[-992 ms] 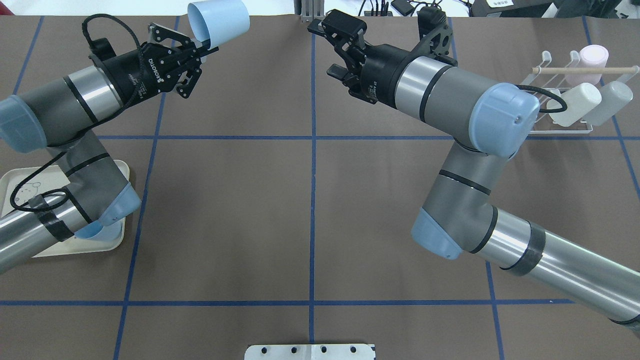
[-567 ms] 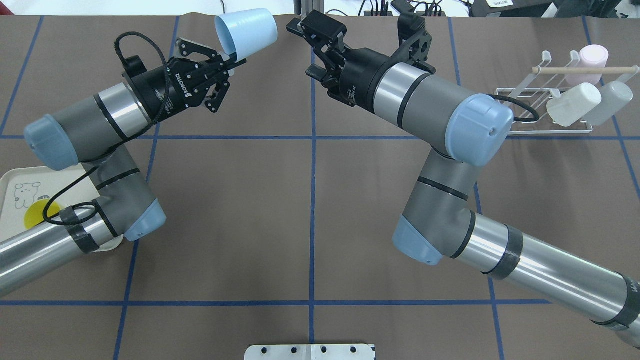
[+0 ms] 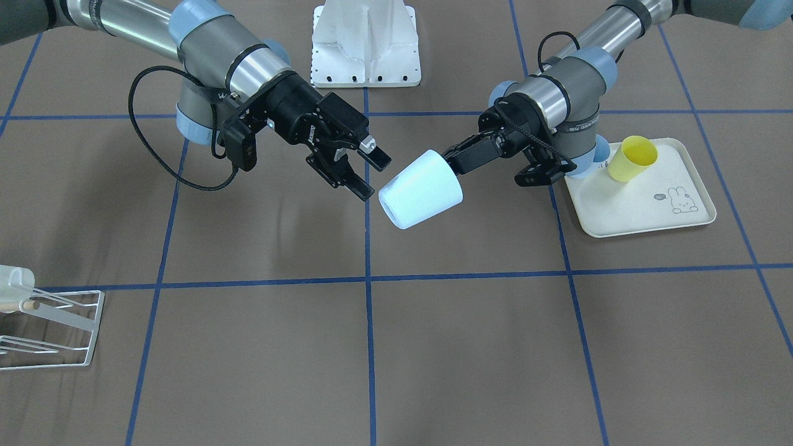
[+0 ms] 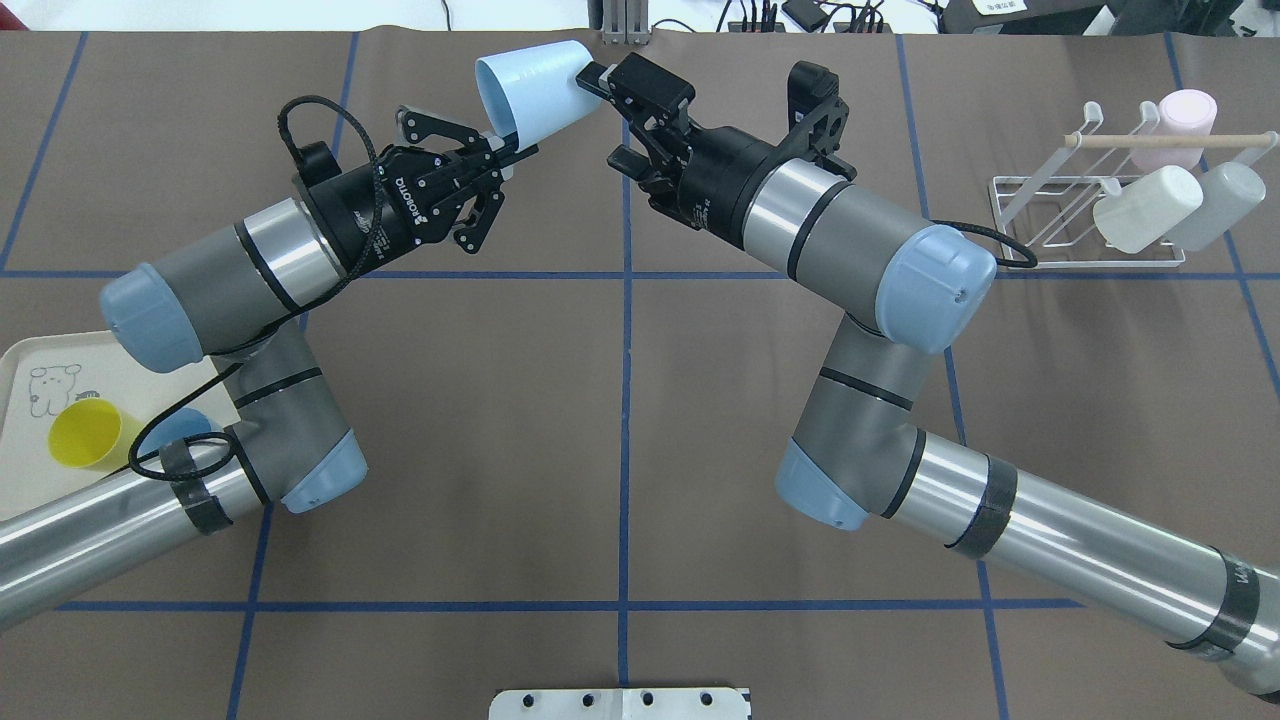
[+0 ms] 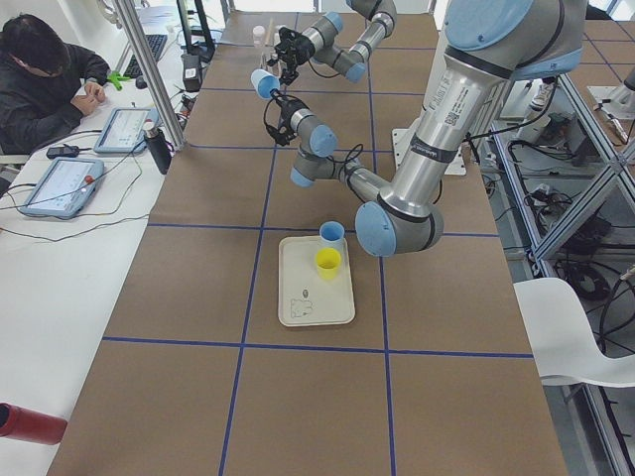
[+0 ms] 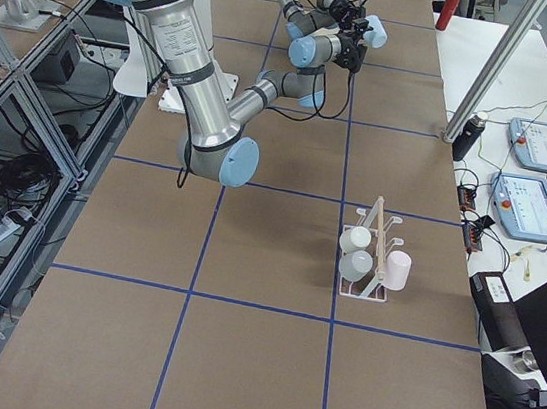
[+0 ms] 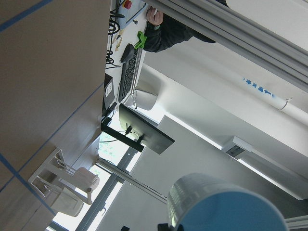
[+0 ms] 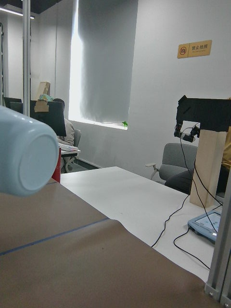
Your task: Transfer IKEA cup to right arm and place on rack
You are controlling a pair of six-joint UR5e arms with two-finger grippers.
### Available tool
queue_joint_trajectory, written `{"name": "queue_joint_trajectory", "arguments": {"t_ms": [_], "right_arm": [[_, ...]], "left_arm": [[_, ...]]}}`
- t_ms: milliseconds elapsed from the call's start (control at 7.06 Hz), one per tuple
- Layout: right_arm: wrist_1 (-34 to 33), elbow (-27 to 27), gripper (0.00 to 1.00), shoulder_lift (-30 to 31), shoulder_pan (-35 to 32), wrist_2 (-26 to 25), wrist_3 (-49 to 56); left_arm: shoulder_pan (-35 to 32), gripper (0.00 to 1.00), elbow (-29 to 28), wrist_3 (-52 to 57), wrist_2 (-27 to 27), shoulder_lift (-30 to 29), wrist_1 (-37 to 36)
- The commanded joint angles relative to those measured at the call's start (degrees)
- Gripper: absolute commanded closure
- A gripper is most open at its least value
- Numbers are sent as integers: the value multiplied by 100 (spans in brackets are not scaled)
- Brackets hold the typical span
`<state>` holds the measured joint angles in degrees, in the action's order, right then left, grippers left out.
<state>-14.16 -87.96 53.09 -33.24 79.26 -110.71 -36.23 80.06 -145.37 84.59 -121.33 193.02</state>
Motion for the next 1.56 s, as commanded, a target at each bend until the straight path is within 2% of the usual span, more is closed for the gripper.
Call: {"name": "queue_joint_trajectory", "arguments": {"t_ms": [0, 283, 567, 1417], "right_arm": [[27, -2, 0, -1, -7, 2, -21], [27, -2, 0, -1, -7, 2, -21], [27, -11, 0, -1, -7, 2, -21], [27, -11, 0, -1, 2, 2, -21]], "left_arm": [[212, 100, -16, 0, -265, -49, 190], [371, 100, -138, -9, -635, -40, 778], [529, 100, -603, -9, -969, -49, 1420], [784, 100, -667, -9, -1216, -198, 1493]]}}
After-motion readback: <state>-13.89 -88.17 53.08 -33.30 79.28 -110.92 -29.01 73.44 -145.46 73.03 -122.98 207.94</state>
